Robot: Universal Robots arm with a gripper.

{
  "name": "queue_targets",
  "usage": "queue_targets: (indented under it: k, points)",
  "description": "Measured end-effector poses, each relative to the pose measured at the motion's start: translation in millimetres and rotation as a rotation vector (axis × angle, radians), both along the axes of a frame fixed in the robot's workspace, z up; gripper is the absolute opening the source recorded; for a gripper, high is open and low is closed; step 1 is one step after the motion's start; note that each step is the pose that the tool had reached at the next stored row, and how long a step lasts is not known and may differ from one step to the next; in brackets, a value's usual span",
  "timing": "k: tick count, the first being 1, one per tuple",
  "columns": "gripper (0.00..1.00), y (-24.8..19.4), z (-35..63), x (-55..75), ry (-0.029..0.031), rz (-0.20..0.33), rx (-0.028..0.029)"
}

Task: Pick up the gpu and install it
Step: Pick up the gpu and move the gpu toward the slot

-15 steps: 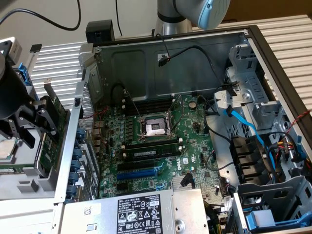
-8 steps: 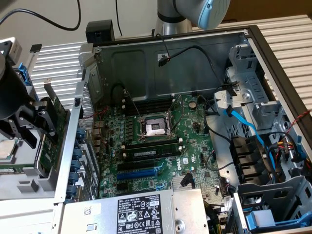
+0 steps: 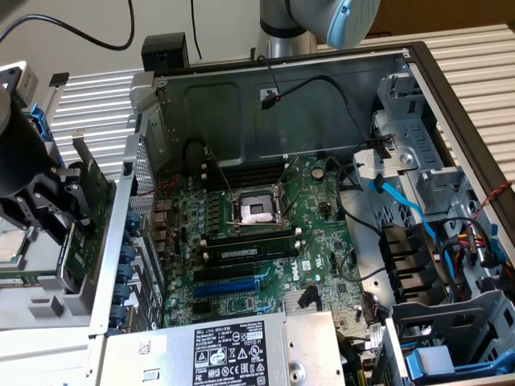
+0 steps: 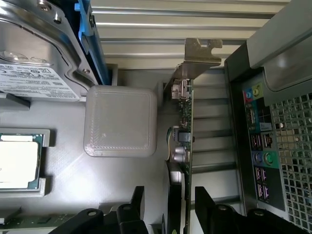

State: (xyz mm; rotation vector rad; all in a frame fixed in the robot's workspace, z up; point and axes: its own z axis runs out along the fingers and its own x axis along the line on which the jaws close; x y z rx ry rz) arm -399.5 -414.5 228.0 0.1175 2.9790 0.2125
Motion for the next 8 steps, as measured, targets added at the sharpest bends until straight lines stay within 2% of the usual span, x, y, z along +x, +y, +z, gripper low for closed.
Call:
queue_targets:
  k: [3, 8]
  points:
    - [0.53, 0.0, 0.0, 0.8, 0.0001, 0.0, 0.002]
    - [0.53, 0.0, 0.0, -0.3, 0.0004, 0.0, 0.0156]
